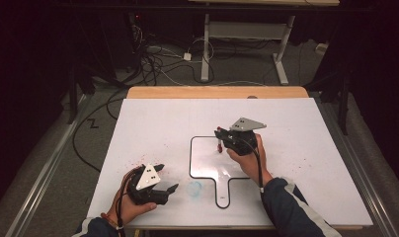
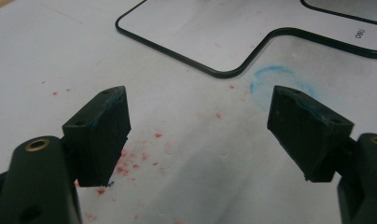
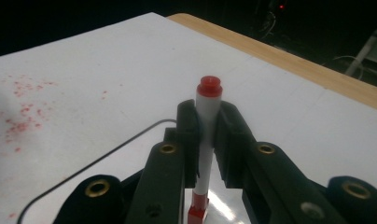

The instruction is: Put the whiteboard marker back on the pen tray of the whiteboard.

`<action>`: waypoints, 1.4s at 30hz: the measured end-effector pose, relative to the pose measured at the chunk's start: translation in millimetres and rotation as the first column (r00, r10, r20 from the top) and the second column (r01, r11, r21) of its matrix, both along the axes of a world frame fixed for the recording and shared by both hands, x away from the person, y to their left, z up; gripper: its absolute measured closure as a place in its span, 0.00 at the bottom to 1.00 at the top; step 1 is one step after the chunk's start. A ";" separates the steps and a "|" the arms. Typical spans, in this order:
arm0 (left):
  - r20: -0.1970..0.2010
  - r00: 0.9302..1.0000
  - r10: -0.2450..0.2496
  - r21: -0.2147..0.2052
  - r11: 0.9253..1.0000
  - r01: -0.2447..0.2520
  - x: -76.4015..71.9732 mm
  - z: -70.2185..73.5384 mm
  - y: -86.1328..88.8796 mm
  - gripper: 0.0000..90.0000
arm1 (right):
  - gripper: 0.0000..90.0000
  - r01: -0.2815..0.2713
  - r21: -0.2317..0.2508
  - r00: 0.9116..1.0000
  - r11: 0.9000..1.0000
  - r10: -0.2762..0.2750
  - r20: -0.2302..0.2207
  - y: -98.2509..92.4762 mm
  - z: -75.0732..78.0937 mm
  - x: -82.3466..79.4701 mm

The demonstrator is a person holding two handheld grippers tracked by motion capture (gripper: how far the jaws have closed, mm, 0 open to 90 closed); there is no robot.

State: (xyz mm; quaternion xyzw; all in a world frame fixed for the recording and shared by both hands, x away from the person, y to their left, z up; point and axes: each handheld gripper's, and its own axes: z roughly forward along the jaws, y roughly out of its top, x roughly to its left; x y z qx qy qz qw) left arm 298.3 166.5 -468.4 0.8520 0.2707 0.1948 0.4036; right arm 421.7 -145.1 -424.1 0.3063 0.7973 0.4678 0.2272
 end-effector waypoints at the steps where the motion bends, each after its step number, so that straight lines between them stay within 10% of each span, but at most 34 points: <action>1: 0.000 1.000 0.000 0.001 1.000 0.000 -0.1 0.0 0.0 0.22 | 0.91 0.020 -0.026 1.000 0.999 -0.020 0.020 -1.2 0.5 -0.1; 31: 0.006 1.000 0.022 0.044 0.999 -0.022 3.5 -4.2 -3.0 0.22 | 0.90 0.052 0.070 0.999 0.996 -0.051 -0.014 -112.8 46.9 -51.0; 35: 0.004 1.000 0.024 0.048 0.999 -0.024 1.9 -4.5 -1.1 0.22 | 0.90 0.040 0.053 0.993 0.998 -0.034 -0.110 -117.0 48.4 -53.3; 42: -0.002 1.000 0.021 0.052 0.998 -0.021 -0.9 -5.0 -0.2 0.22 | 0.90 -0.037 0.026 0.947 0.999 0.043 -0.319 -112.8 31.6 -38.6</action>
